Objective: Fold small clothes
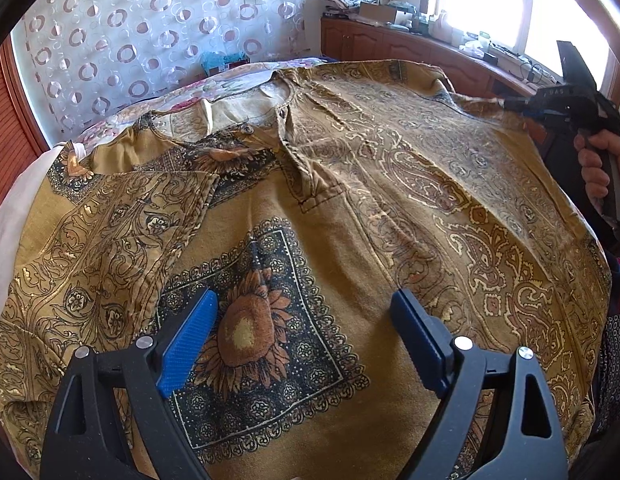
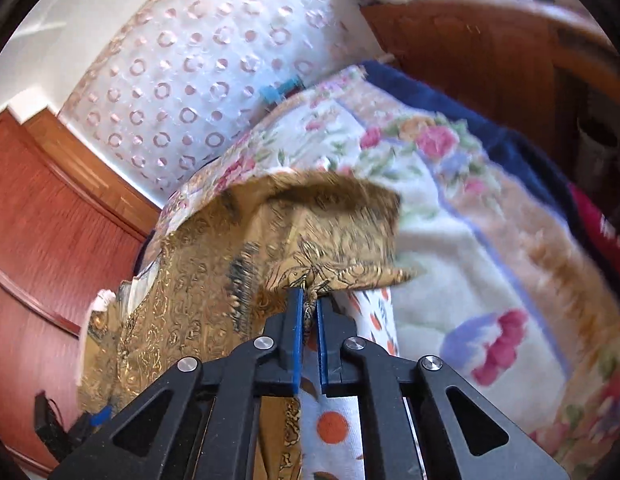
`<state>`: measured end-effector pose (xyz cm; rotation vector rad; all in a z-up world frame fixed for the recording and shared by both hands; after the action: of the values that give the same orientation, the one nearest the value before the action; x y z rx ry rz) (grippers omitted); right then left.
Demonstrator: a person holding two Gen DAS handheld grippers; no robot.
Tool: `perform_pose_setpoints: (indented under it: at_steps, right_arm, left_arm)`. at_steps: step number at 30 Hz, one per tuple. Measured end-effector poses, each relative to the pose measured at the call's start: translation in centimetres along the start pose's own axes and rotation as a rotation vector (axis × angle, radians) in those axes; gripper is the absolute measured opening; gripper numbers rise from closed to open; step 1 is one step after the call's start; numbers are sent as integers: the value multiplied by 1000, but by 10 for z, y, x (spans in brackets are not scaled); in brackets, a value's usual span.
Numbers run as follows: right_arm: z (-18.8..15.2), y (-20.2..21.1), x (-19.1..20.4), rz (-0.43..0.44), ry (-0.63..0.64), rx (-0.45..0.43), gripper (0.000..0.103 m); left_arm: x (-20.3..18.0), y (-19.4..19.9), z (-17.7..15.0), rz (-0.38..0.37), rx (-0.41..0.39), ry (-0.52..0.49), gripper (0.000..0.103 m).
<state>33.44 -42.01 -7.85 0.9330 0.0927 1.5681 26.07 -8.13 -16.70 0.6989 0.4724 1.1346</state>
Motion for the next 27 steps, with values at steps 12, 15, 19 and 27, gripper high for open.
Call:
perform_pose_setpoints:
  at_steps: [12, 15, 19, 27]
  right_arm:
    - [-116, 12, 144, 123, 601, 107, 6]
    - [-144, 12, 127, 102, 589, 151, 6]
    - [-147, 23, 104, 78, 546, 137, 28]
    - [-113, 47, 68, 8, 481, 32, 49]
  left_arm:
    - [0, 10, 14, 38, -34, -2, 89]
    - [-6, 26, 33, 16, -101, 9, 89]
    - [-16, 49, 53, -22, -173, 35, 89]
    - [-40, 67, 71, -58, -226, 27, 89]
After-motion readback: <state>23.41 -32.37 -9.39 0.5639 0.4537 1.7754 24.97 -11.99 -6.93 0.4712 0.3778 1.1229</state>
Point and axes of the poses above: each gripper's, at about its wrist camera, not at the fingertips, and y roughly against the way its jaws point, x to its left, z to its top, the point moved 10 cm from there along -y, roughly the way its jaws point, and after that the axes turned 7 degrees about -x, right-handed, at the moved point
